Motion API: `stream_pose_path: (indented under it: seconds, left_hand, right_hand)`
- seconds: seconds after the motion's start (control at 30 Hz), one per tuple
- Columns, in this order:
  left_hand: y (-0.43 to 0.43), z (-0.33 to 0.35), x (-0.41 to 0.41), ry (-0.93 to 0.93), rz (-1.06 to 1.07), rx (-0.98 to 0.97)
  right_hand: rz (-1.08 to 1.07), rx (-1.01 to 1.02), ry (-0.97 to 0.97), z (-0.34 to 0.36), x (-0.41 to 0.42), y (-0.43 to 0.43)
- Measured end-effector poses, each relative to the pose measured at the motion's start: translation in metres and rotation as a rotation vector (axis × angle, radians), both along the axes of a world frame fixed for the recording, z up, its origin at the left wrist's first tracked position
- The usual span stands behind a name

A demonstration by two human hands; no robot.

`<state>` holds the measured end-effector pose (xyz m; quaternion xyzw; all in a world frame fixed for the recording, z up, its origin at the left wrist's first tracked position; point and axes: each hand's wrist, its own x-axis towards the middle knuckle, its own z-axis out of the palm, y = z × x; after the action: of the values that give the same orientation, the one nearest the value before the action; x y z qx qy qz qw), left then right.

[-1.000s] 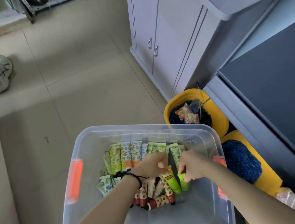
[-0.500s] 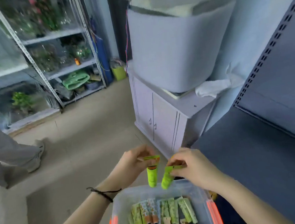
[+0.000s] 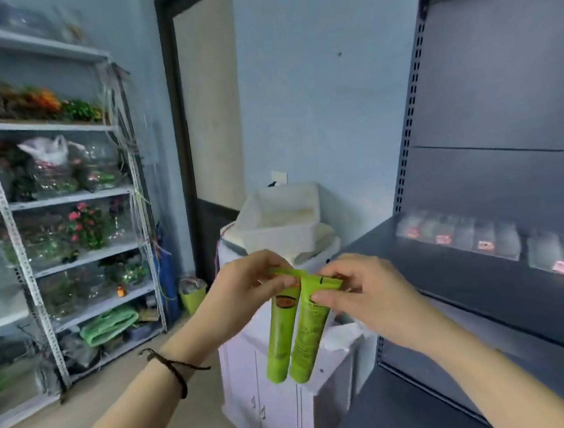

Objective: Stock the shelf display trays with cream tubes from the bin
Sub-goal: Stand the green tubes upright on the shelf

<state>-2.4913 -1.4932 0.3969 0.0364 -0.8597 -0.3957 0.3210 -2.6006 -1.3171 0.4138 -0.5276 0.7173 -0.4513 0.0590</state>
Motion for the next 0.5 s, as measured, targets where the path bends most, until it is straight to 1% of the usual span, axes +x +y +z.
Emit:
stream_pose_path:
  seconds: [0.13, 0.27, 0.4, 0.5]
  left_hand:
    - [0.031, 0.071, -0.024, 0.062, -0.118, -0.005]
    - [0.075, 0.126, -0.059, 0.133, -0.27, -0.004]
    - [0.132, 0.16, -0.102, 0.124, -0.414, -0.004]
    - [0.18, 0.174, -0.144, 0.102, -0.513, 0.014]
  right_hand:
    - [-0.065, -0.028, 0.0, 0.078, -0.008, 0.037]
    - [-0.176, 0.003, 0.015, 0.139, -0.022, 0.091]
    - [-0.217, -0.025, -0.109, 0.175, -0.043, 0.157]
    - [-0.304, -0.039, -0.119, 0.191, -0.066, 0.211]
